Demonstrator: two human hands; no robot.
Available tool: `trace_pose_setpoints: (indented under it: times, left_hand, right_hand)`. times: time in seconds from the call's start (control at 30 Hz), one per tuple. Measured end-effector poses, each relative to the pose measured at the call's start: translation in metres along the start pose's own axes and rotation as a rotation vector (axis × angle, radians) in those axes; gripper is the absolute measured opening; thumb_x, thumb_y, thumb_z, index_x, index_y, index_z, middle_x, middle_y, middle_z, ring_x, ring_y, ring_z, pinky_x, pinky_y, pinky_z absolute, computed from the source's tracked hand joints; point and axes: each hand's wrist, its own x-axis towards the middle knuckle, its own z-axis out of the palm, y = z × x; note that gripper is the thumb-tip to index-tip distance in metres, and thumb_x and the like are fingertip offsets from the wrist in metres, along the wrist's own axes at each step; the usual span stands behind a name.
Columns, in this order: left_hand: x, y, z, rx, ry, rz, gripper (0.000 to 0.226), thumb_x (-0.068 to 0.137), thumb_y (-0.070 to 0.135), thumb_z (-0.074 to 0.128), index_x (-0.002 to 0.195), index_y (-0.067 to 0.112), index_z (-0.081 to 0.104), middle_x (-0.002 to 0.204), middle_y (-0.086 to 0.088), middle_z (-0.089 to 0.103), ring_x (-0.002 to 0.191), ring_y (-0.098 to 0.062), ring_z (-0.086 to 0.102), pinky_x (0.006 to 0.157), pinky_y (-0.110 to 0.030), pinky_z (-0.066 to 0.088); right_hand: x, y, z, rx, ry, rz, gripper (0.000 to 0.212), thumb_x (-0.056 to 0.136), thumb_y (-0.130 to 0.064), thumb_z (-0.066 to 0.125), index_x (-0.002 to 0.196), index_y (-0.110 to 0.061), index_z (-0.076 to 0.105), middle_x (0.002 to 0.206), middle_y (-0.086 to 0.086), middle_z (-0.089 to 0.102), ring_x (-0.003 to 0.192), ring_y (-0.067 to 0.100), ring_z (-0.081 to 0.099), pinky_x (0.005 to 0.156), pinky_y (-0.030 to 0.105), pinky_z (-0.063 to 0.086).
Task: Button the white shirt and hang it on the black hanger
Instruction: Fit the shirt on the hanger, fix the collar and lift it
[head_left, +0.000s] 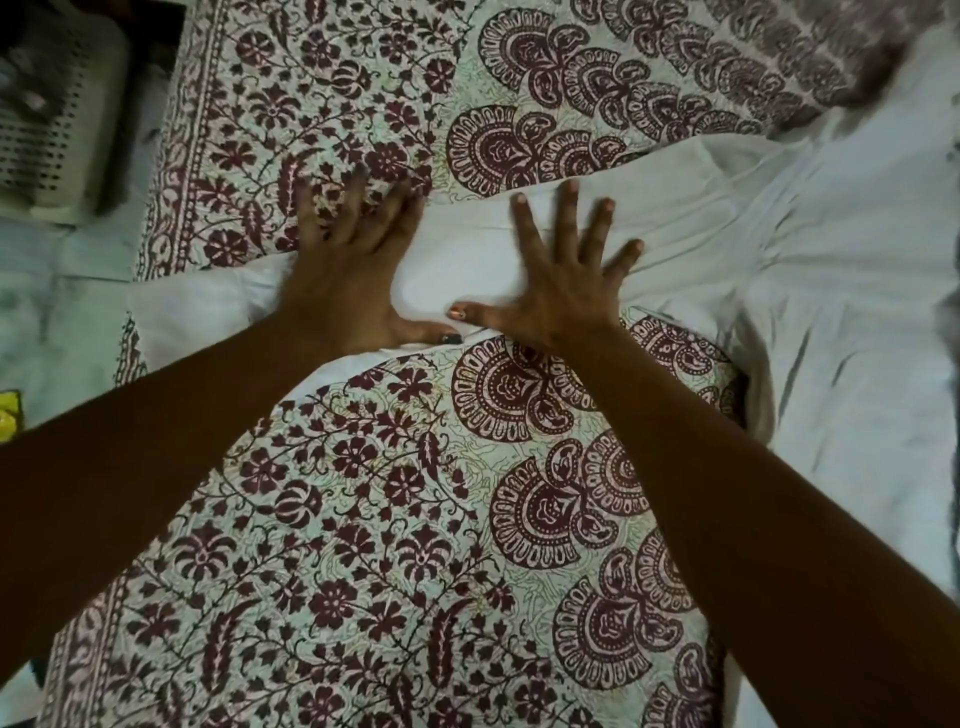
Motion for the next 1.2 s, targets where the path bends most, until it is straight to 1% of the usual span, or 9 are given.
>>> trace_pose_setpoints:
  times: [0.23, 0.37, 0.47, 0.53, 0.7, 0.8, 1.0, 1.1, 1.2]
  left_hand:
    - [-0.023, -0.010, 0.001, 0.005, -0.020, -0.124, 0.128, 0.053, 0.096, 0.008, 0.148, 0.011, 0.002, 0.157, -0.011, -0.004, 0.142, -0.042, -0.002, 0.104, -0.071, -0.001]
    - [-0.026, -0.006, -0.009, 0.007, -0.040, -0.161, 0.130, 0.049, 0.097, 0.003, 0.147, 0.012, -0.002, 0.157, -0.010, -0.006, 0.142, -0.039, -0.008, 0.106, -0.068, -0.004]
    - [-0.048, -0.005, -0.027, 0.008, 0.095, -0.154, 0.112, 0.068, 0.087, 0.011, 0.148, 0.008, 0.003, 0.157, -0.013, 0.001, 0.142, -0.039, -0.004, 0.105, -0.066, -0.005]
    - [-0.071, -0.003, -0.029, -0.020, 0.133, -0.273, 0.098, 0.078, 0.078, 0.015, 0.148, 0.012, 0.001, 0.157, -0.014, -0.003, 0.141, -0.044, -0.004, 0.103, -0.065, -0.007]
    - [-0.101, -0.013, -0.008, -0.133, -0.112, -0.436, 0.101, 0.075, 0.083, 0.006, 0.148, 0.013, -0.001, 0.156, -0.013, -0.009, 0.138, -0.049, -0.005, 0.104, -0.072, 0.005]
    - [-0.090, -0.008, -0.027, -0.194, -0.100, -0.470, 0.097, 0.080, 0.076, 0.011, 0.147, 0.007, -0.001, 0.156, -0.016, -0.003, 0.140, -0.046, -0.004, 0.108, -0.068, 0.002]
    - [-0.094, 0.070, -0.109, -0.359, 0.033, -0.008, 0.072, 0.095, 0.043, 0.037, 0.147, 0.003, 0.006, 0.155, -0.016, 0.010, 0.144, -0.032, 0.007, 0.116, -0.046, 0.004]
    - [-0.108, 0.126, -0.160, -0.516, 0.079, 0.096, 0.062, 0.096, 0.032, 0.045, 0.147, 0.011, 0.016, 0.154, -0.009, 0.019, 0.142, -0.026, 0.017, 0.114, -0.034, 0.010]
    - [-0.120, 0.174, -0.200, -0.587, 0.114, 0.178, 0.052, 0.095, 0.030, 0.048, 0.143, 0.017, 0.032, 0.144, -0.007, 0.043, 0.131, -0.025, 0.041, 0.108, -0.032, 0.031]
  right_hand:
    - [0.003, 0.001, -0.009, 0.010, -0.127, -0.025, 0.122, 0.054, -0.096, 0.032, 0.143, -0.033, -0.022, 0.149, 0.015, -0.034, 0.134, 0.049, -0.027, 0.097, 0.076, -0.010]
    - [-0.009, 0.008, -0.021, 0.095, -0.151, -0.082, 0.110, 0.067, -0.086, 0.039, 0.146, -0.033, -0.015, 0.152, 0.014, -0.026, 0.138, 0.044, -0.022, 0.105, 0.070, -0.008]
    - [-0.035, 0.007, -0.021, 0.152, -0.085, -0.122, 0.101, 0.075, -0.078, 0.041, 0.147, -0.031, -0.012, 0.155, 0.013, -0.020, 0.140, 0.039, -0.020, 0.108, 0.063, -0.009]
    - [-0.058, 0.006, -0.019, 0.174, -0.051, -0.135, 0.099, 0.078, -0.073, 0.043, 0.148, -0.029, -0.011, 0.156, 0.013, -0.017, 0.141, 0.036, -0.019, 0.112, 0.061, -0.008]
    - [-0.107, 0.004, -0.014, 0.242, -0.041, -0.135, 0.096, 0.082, -0.067, 0.047, 0.147, -0.030, -0.013, 0.157, 0.012, -0.013, 0.142, 0.033, -0.020, 0.111, 0.054, -0.012]
    - [-0.132, 0.007, -0.021, 0.278, -0.019, -0.128, 0.092, 0.085, -0.061, 0.048, 0.148, -0.029, -0.011, 0.157, 0.010, -0.011, 0.142, 0.030, -0.019, 0.111, 0.049, -0.015]
    - [-0.185, 0.022, -0.055, 0.337, 0.109, -0.077, 0.085, 0.087, -0.056, 0.050, 0.149, -0.028, -0.002, 0.158, 0.009, -0.001, 0.145, 0.028, -0.012, 0.115, 0.049, -0.008]
    - [-0.214, 0.038, -0.079, 0.367, 0.221, -0.055, 0.082, 0.087, -0.051, 0.054, 0.150, -0.028, 0.006, 0.158, 0.006, 0.009, 0.146, 0.027, -0.004, 0.117, 0.048, -0.002]
    - [-0.248, 0.060, -0.104, 0.446, 0.337, -0.028, 0.076, 0.086, -0.037, 0.061, 0.148, -0.024, 0.020, 0.154, 0.006, 0.024, 0.145, 0.027, 0.008, 0.117, 0.048, 0.010]
